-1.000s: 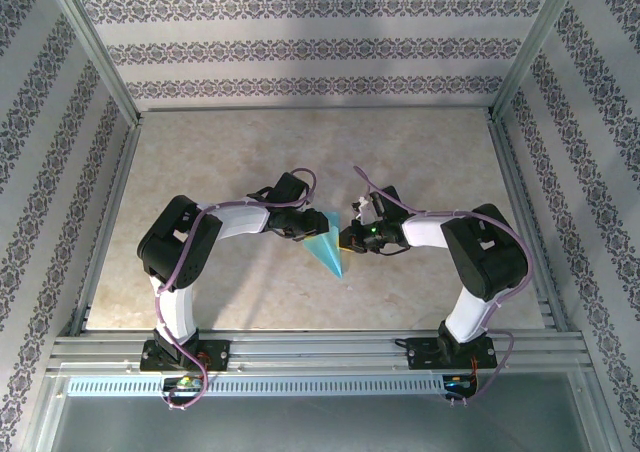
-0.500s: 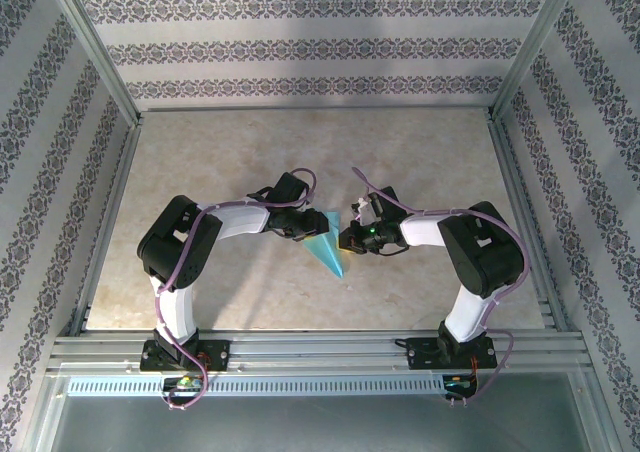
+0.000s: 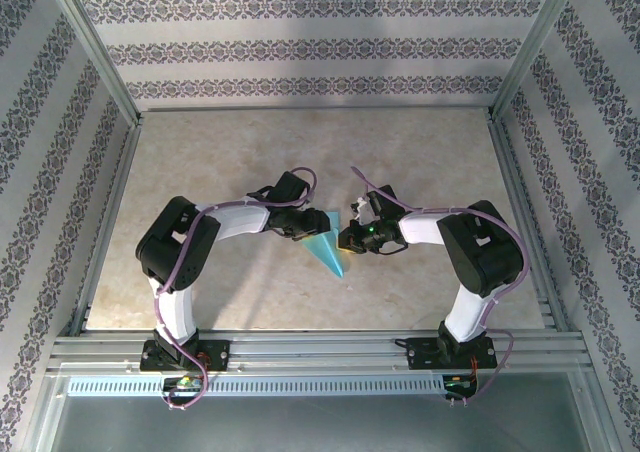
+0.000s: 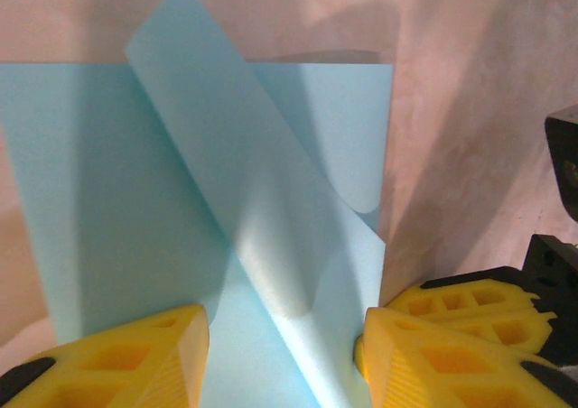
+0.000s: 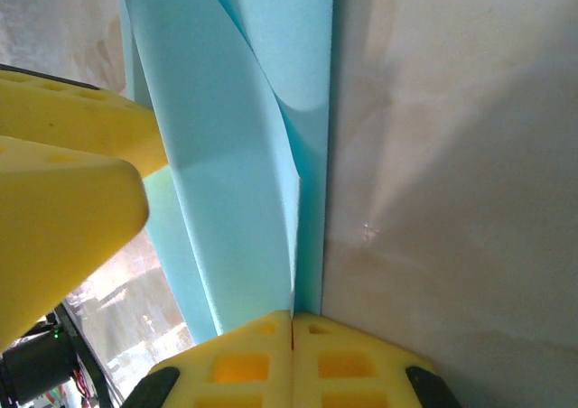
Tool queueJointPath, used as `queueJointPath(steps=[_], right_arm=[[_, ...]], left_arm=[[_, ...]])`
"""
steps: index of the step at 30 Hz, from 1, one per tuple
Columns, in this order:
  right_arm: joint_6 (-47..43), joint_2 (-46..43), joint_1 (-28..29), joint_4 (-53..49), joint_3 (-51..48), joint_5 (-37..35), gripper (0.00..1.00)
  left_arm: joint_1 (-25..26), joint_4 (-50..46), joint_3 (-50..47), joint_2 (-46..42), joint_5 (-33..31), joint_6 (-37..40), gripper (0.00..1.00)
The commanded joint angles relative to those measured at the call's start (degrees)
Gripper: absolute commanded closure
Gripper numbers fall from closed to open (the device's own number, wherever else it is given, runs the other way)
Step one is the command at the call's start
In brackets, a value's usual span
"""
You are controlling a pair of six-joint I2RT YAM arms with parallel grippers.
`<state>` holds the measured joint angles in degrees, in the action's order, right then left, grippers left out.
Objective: Fold a paper plane with a square sheet of paper (fold left side to right side)
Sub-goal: Fourth fold the wing at the center of the table.
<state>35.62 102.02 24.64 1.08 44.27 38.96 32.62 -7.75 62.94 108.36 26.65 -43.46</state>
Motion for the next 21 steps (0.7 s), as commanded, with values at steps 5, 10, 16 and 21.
queueJointPath(steps=[5,10,16,21], right_arm=[[-1.65,3.80,1.55,-3.41,-0.59,-6.18,1.00],[-1.78,3.77,1.63,-3.45,-0.68,-6.44,1.00],[-1.68,3.88,1.72,-3.72,-0.68,-6.70,0.99],[-1.78,3.85,1.87,-3.96,-0.59,-6.70,1.00]], left_arm=[[0.07,-4.84,1.54,-5.14,-3.08,2.29,0.53],[0.24,-1.02,1.75,-3.97,1.71,1.43,0.81],[1.38,0.36,4.47,0.08,4.90,1.01,0.95],[1.57,0.54,5.48,2.45,5.34,0.92,0.97]])
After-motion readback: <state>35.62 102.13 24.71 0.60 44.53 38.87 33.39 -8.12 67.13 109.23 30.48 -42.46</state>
